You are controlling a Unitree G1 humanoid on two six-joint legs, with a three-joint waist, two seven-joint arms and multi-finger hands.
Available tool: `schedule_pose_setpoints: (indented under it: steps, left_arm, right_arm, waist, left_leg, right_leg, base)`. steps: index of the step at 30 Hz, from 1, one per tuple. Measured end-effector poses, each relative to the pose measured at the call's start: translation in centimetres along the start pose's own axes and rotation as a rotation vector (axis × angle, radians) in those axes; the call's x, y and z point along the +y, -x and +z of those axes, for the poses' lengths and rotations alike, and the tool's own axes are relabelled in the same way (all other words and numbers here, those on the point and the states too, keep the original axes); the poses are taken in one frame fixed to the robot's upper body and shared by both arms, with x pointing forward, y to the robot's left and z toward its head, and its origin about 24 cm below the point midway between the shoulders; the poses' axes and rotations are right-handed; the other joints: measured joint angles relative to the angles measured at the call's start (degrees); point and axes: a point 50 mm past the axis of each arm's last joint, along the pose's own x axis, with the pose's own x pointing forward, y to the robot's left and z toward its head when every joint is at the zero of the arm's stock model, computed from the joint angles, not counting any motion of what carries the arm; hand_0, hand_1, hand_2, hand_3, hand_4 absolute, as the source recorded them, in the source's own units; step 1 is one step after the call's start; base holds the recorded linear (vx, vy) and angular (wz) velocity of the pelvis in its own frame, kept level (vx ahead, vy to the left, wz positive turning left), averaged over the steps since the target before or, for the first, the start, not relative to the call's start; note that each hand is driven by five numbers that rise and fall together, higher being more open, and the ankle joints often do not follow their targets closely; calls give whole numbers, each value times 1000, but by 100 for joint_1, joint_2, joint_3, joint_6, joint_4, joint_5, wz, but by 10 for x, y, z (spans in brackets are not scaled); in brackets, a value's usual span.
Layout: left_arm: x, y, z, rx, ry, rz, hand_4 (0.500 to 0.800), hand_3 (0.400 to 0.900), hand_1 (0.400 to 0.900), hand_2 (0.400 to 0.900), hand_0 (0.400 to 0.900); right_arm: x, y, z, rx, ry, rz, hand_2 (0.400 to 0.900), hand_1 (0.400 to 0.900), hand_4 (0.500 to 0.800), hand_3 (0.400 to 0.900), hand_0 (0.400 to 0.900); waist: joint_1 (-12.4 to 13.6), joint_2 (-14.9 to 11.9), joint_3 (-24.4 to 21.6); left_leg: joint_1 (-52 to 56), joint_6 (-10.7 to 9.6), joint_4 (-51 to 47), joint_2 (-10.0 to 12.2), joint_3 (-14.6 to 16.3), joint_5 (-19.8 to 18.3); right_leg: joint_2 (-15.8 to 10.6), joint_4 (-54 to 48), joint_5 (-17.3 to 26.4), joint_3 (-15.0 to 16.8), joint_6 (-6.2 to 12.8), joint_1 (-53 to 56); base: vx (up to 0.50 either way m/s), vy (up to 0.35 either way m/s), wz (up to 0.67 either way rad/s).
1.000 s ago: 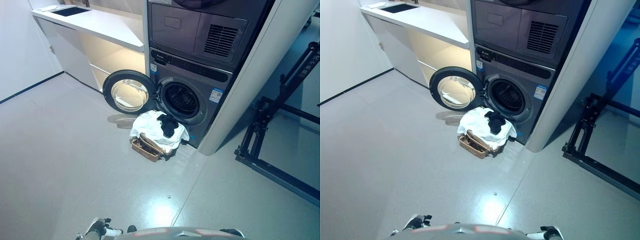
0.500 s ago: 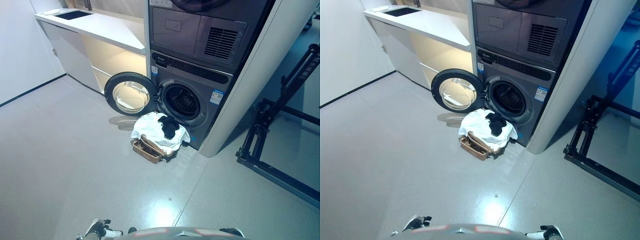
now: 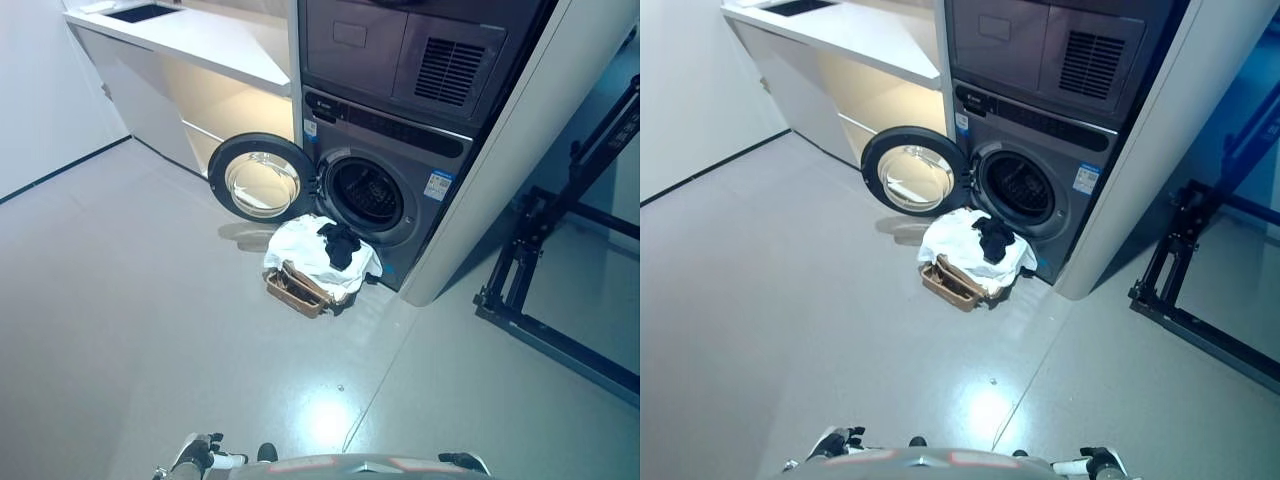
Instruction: Put the clothes in the basket into the washing machine.
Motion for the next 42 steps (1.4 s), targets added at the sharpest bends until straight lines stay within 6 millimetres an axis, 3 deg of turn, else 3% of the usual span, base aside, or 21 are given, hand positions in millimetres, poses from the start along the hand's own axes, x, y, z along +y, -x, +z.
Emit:
schedule_pose_setpoints:
  steps: [8, 11, 14, 15, 16, 18, 21, 23, 25, 26, 27, 29, 30, 32, 33, 36, 38, 40, 42]
  left_arm:
    - [7, -3, 19, -52, 36, 48, 800, 900, 900, 900, 900]
    - [23, -7, 38, -86, 76, 107, 800, 900, 900, 900, 900]
    - [25, -8, 46, -105, 141, 127, 800, 900, 900, 900, 900]
    - [25, -8, 51, -128, 161, 134, 800, 900, 900, 900, 900]
    - [24, -9, 57, -142, 163, 132, 800, 900, 900, 900, 900]
    - [19, -9, 48, -100, 157, 119, 800, 900, 900, 900, 900]
    - [11, -7, 20, 28, 143, 106, 800, 900, 900, 900, 900]
    - [5, -5, 5, 93, 138, 92, 800, 900, 900, 900, 900]
    - [-3, -1, -9, 136, 140, 75, 800, 900, 900, 900, 900]
    - [-10, 1, -18, 162, 143, 62, 800, 900, 900, 900, 900]
    - [-12, 3, -22, 171, 144, 55, 800, 900, 900, 900, 900]
    - [1, 0, -15, 134, 140, 92, 800, 900, 900, 900, 900]
    - [10, -1, -10, 108, 136, 118, 800, 900, 900, 900, 900]
    - [27, -4, 3, 57, 129, 159, 800, 900, 900, 900, 900]
    - [35, -6, 14, 24, 126, 178, 800, 900, 900, 900, 900]
    - [42, -9, 37, -34, 129, 191, 800, 900, 900, 900, 900]
    - [40, -10, 39, -36, 126, 184, 800, 900, 900, 900, 900]
    - [39, -10, 37, -27, 123, 181, 800, 900, 900, 900, 900]
    - [43, -10, 36, -22, 120, 191, 800, 900, 900, 900, 900]
  right_arm:
    - [-1, -1, 20, -57, -1, -10, 900, 900, 800, 900, 900]
    - [6, 0, 38, -112, 17, -2, 900, 900, 800, 900, 900]
    - [1, 0, 48, -140, 24, -22, 900, 900, 800, 900, 900]
    - [-1, -1, 45, -127, 31, -29, 900, 900, 800, 900, 900]
    - [-5, -1, 44, -124, 35, -44, 900, 900, 800, 900, 900]
    - [-12, -2, 46, -129, 55, -63, 900, 900, 800, 900, 900]
    - [-10, -2, 41, -119, 64, -59, 900, 900, 800, 900, 900]
    - [-9, -2, 36, -101, 65, -58, 900, 900, 800, 900, 900]
    - [-8, -2, 27, -79, 68, -55, 900, 900, 800, 900, 900]
    - [-7, -2, 23, -67, 79, -53, 900, 900, 800, 900, 900]
    - [-6, -1, 18, -58, 85, -50, 900, 900, 800, 900, 900]
    - [10, 0, 16, -54, 95, -6, 900, 900, 800, 900, 900]
    - [19, 1, 19, -63, 90, 19, 900, 900, 800, 900, 900]
    - [33, 3, 20, -69, 86, 56, 900, 900, 800, 900, 900]
    - [35, 4, 23, -77, 83, 67, 900, 900, 800, 900, 900]
    - [30, 3, 40, -123, 78, 57, 900, 900, 800, 900, 900]
    - [26, 3, 50, -157, 73, 46, 900, 900, 800, 900, 900]
    - [24, 3, 53, -171, 71, 39, 900, 900, 800, 900, 900]
    - [24, 3, 54, -172, 72, 40, 900, 900, 800, 900, 900]
  waist:
    - [50, -2, 305]
    - [295, -330, 587]
    - [485, -359, 720]
    - [518, -387, 732]
    - [565, -354, 742]
    - [625, -201, 727]
    - [645, -37, 673]
    - [697, 12, 702]
    - [762, 24, 663]
    - [782, 31, 548]
    - [773, -17, 428]
    - [744, -229, 352]
    - [756, -324, 283]
    - [754, -467, 130]
    - [731, -580, 68]
    - [629, -531, 26]
    - [586, -450, 100]
    - [570, -347, 218]
    - [555, -260, 300]
  left_leg:
    - [-385, -76, 520, 103, -224, -114]
    - [-1162, -258, 2024, 28, -592, -73]
    - [-1804, -564, 3245, 21, -917, 320]
    - [-2135, -727, 3399, -47, -951, 156]
    - [-2211, -581, 3176, -118, -888, 50]
    - [-2112, -571, 2120, -169, -718, 49]
    - [-1887, -596, 391, -25, -656, 163]
    - [-1947, -607, 113, 172, -410, 197]
    - [-1903, -584, 451, 286, -242, 148]
    - [-1825, -517, 711, 302, -154, 77]
    - [-1809, -305, 775, 236, -94, 289]
    - [-1720, 220, 804, 87, 143, 559]
    - [-1639, 358, 762, 19, 164, 501]
    - [-1457, 529, 648, -147, 234, 434]
    - [-1411, 549, 634, -240, 229, 371]
    - [-1202, 640, 474, -292, 136, 318]
    - [-964, 690, 453, -303, 134, 242]
    - [-673, 773, 417, -262, 100, 87]
    - [-506, 857, 367, -248, 44, -32]
  right_leg:
    - [72, 209, -125, -21, -35, -206]
    - [-16, 658, -347, 62, -357, -440]
    - [73, 816, -431, 149, -569, -435]
    - [60, 803, -402, 181, -645, -460]
    - [38, 821, -395, 177, -663, -488]
    - [113, 733, -365, 262, -720, -450]
    - [273, 587, -357, 390, -747, -333]
    - [316, 381, -372, 572, -717, -125]
    - [242, 174, -463, 767, -573, 170]
    - [157, 110, -549, 934, -435, 258]
    - [94, -15, -603, 1020, -290, 403]
    - [-25, 601, -845, 981, -86, 367]
    - [-8, 1030, -949, 901, -28, 325]
    - [-61, 1489, -942, 899, 12, 322]
    - [-80, 1663, -849, 884, 201, 282]
    - [-124, 2878, -537, 852, 651, -274]
    - [-141, 3745, 37, 740, 729, -586]
    - [-196, 4468, 957, 589, 625, -847]
    - [-321, 4881, 724, 360, 517, -1166]
  base:
    - [38, -149, 8]
    - [18, -198, 6]
    - [214, -105, -12]
    - [330, -48, -37]
    - [366, -25, -43]
    - [386, 14, -46]
    - [353, 49, -42]
    - [373, 93, -43]
    - [365, 124, -40]
    - [324, 119, -25]
    - [354, 138, -23]
    - [382, 147, -12]
    - [236, 88, 1]
    - [246, 135, 21]
    - [228, 139, 21]
    - [268, 226, -1]
    - [245, 250, 5]
    - [285, 145, 33]
    - [325, 17, 62]
